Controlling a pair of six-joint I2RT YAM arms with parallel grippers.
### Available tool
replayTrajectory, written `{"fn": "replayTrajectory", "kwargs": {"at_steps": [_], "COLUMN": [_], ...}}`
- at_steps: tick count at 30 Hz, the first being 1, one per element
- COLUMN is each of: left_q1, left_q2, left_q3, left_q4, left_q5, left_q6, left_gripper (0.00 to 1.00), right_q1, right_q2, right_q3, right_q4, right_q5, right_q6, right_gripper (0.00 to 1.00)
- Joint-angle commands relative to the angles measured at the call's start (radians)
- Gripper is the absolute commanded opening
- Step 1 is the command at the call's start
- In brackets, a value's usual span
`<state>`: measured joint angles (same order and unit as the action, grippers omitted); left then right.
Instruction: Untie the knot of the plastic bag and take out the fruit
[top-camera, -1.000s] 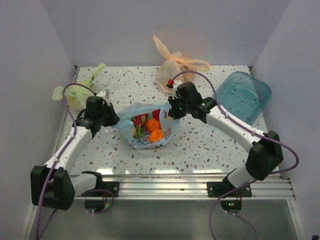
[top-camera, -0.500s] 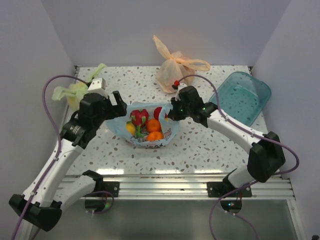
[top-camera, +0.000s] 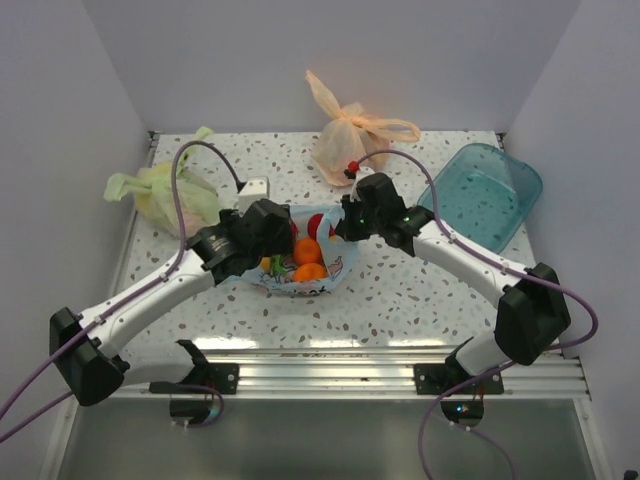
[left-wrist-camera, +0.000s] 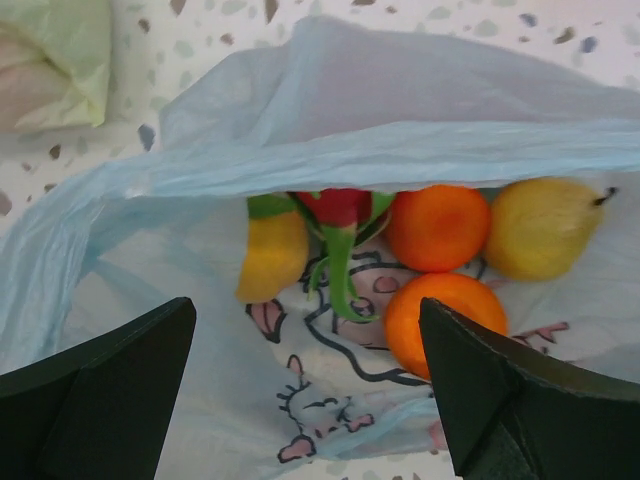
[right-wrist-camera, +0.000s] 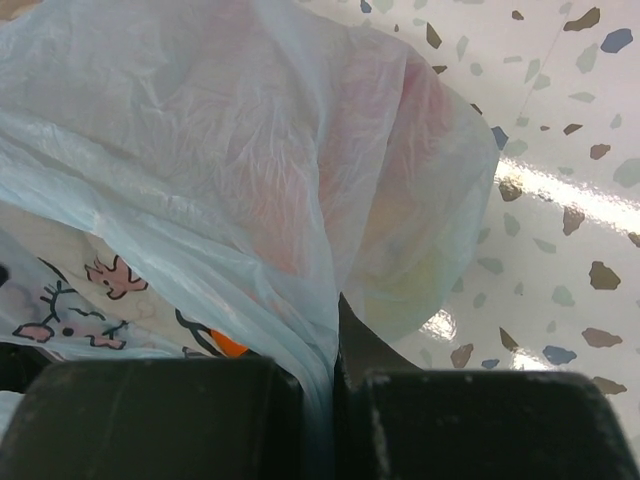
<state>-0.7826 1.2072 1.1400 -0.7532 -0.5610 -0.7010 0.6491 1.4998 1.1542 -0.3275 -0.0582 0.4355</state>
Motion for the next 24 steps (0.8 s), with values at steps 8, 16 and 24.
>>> {"fn": "replayTrajectory", "kwargs": {"at_steps": [8,16,24], "left_q1": [0.126,0.224,0.402], "left_q2": [0.078,0.135,-0.018], "left_q3": [-0.241,-0.302,-0.414], "left_q4": [0.098,0.227,0.320], "left_q5": [-0.134,-0.054,0.077], "left_q6": [-0.114,-0.057,0.093], "left_gripper": [1.00,0.86,0.32], "right_q1": [0.006,-0.009,-0.178], "right_q2": [-0.038,-0.056,-0.084], "right_q3": [-0.037,-0.054,-0.139], "right_q4": [0.051,0.035,0.034], "right_q5": [0.031,0.076,0.075], "right_q6": [0.012,-0.011,0.066], "right_gripper": [0.00,0.00,0.00]}}
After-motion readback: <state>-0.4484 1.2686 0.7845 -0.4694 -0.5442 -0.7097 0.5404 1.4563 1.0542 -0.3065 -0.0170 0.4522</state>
